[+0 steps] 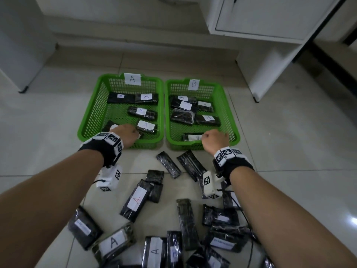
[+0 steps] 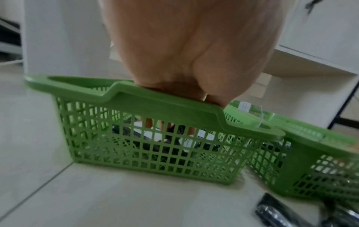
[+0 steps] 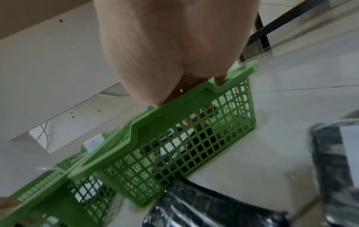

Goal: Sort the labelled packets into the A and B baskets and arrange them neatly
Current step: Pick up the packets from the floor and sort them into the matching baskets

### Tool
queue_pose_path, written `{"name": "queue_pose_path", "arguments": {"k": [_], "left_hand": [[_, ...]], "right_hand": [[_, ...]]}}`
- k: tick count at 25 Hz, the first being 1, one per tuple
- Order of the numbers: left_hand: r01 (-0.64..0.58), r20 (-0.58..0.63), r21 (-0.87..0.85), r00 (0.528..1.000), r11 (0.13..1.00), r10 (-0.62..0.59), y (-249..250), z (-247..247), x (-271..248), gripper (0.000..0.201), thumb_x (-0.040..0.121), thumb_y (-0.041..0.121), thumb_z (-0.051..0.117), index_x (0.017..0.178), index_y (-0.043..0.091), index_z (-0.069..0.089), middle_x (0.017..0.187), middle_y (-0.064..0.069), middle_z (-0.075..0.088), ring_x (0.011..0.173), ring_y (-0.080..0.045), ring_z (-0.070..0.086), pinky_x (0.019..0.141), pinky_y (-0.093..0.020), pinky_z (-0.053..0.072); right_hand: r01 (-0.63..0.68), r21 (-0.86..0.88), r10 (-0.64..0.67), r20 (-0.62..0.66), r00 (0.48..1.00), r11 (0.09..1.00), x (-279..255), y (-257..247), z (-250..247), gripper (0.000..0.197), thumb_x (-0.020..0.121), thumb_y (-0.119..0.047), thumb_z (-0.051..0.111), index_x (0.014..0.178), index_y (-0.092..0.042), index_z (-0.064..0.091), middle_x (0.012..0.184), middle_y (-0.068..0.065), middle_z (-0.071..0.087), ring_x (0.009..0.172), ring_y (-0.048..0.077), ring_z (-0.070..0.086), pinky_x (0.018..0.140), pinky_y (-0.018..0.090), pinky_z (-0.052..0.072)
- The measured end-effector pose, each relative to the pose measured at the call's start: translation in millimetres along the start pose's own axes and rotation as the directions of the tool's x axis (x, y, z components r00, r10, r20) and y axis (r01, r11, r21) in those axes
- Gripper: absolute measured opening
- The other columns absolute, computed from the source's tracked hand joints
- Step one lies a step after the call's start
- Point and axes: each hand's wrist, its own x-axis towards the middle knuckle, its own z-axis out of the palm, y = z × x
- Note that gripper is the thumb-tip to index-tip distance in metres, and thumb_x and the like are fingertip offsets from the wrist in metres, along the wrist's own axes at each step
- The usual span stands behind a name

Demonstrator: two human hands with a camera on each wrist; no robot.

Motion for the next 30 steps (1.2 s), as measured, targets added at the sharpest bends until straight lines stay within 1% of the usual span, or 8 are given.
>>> {"name": "queue_pose_path", "arguments": {"k": [6, 10, 12, 15, 20, 23, 26, 30], "left_hand": [[0.102, 0.007, 0.273, 0.994, 0.956, -0.108, 17.3, 2.3, -8.3, 0.061, 0.101, 0.05, 0.02, 0.138, 0.012, 0.048, 0.15, -0.017, 0.039, 0.134, -0.038, 0.041, 0.108, -0.054, 0.035], [-0.237, -0.528, 0.192, 0.793, 0.952, 0.304, 44.6, 18.4, -54.8, 0.03, 0.099, 0.033, 0.032, 0.1, 0.012, 0.054, 0.106, -0.008, 0.055, 0.098, -0.026, 0.051, 0.091, -0.045, 0.043], [-0.497, -0.508, 0.127, 0.711, 0.858, 0.487, 63.1, 39.7, -79.0, 0.015, 0.098, 0.027, 0.037, 0.093, 0.019, 0.049, 0.093, 0.003, 0.05, 0.084, -0.015, 0.046, 0.081, -0.033, 0.047], [-0.65, -0.218, 0.122, 0.72, 0.75, 0.659, 71.0, 78.6, -88.2, 0.02, 0.092, 0.021, 0.042, 0.105, 0.019, 0.057, 0.109, 0.001, 0.056, 0.095, -0.017, 0.055, 0.084, -0.037, 0.053], [-0.461, 0.015, 0.326, 0.875, 0.825, 0.483, 58.8, 94.5, -75.5, 0.058, 0.085, 0.016, 0.053, 0.141, 0.026, 0.044, 0.145, 0.001, 0.044, 0.135, -0.022, 0.038, 0.108, -0.041, 0.031], [-0.41, -0.021, 0.438, 0.885, 0.8, 0.465, 60.1, 95.6, -72.2, 0.045, 0.085, 0.022, 0.057, 0.129, 0.033, 0.054, 0.128, 0.004, 0.052, 0.124, -0.022, 0.044, 0.103, -0.041, 0.029], [-0.389, -0.021, 0.435, 0.898, 0.812, 0.441, 59.6, 94.9, -74.5, 0.04, 0.089, 0.018, 0.054, 0.128, 0.03, 0.053, 0.126, 0.001, 0.052, 0.12, -0.023, 0.05, 0.102, -0.041, 0.033], [-0.38, 0.007, 0.447, 0.907, 0.81, 0.421, 56.5, 88.9, -81.2, 0.032, 0.094, 0.018, 0.048, 0.126, 0.02, 0.049, 0.121, -0.004, 0.056, 0.111, -0.026, 0.057, 0.095, -0.039, 0.037]], "right_hand": [[0.367, 0.022, -0.304, -0.517, 0.8, 0.93, -46.5, 6.7, 16.8, 0.005, 0.085, -0.018, 0.055, 0.087, -0.015, 0.058, 0.09, 0.0, 0.054, 0.086, 0.019, 0.047, 0.082, 0.036, 0.037], [0.416, 0.057, -0.39, -0.25, 0.886, 0.908, -77.0, 16.6, 42.9, 0.006, 0.082, -0.018, 0.06, 0.082, -0.015, 0.055, 0.078, 0.0, 0.054, 0.073, 0.02, 0.05, 0.066, 0.032, 0.039], [0.312, -0.064, -0.315, -0.049, 0.948, 0.948, -82.3, 21.5, 56.7, 0.028, 0.081, -0.033, 0.068, 0.101, -0.015, 0.06, 0.099, 0.004, 0.059, 0.092, 0.025, 0.056, 0.076, 0.036, 0.048], [0.231, -0.149, -0.216, 0.108, 0.97, 0.962, -83.2, 21.8, 65.3, 0.068, 0.074, -0.038, 0.081, 0.13, -0.016, 0.048, 0.118, 0.011, 0.06, 0.109, 0.033, 0.057, 0.09, 0.041, 0.05], [0.055, 0.302, -0.063, 0.018, 0.998, 0.952, -82.0, 22.5, 54.5, 0.024, 0.078, -0.029, 0.067, 0.099, -0.019, 0.068, 0.087, 0.001, 0.067, 0.079, 0.021, 0.06, 0.071, 0.028, 0.048], [-0.137, 0.693, 0.124, 0.068, 0.99, 0.708, -84.2, 23.9, 37.0, 0.012, 0.065, -0.018, 0.06, 0.058, -0.008, 0.056, 0.059, 0.006, 0.05, 0.059, 0.021, 0.046, 0.054, 0.027, 0.036], [-0.406, 0.856, 0.145, 0.379, 0.914, 0.321, -88.5, 20.4, 21.7, 0.025, 0.057, -0.011, 0.053, 0.077, 0.004, 0.055, 0.065, 0.024, 0.054, 0.044, 0.03, 0.057, 0.043, 0.026, 0.044], [-0.437, 0.872, 0.069, 0.433, 0.899, 0.219, -95.9, 15.0, 3.3, 0.021, 0.072, -0.012, 0.048, 0.086, 0.003, 0.054, 0.068, 0.021, 0.056, 0.041, 0.031, 0.057, 0.041, 0.026, 0.042]]}}
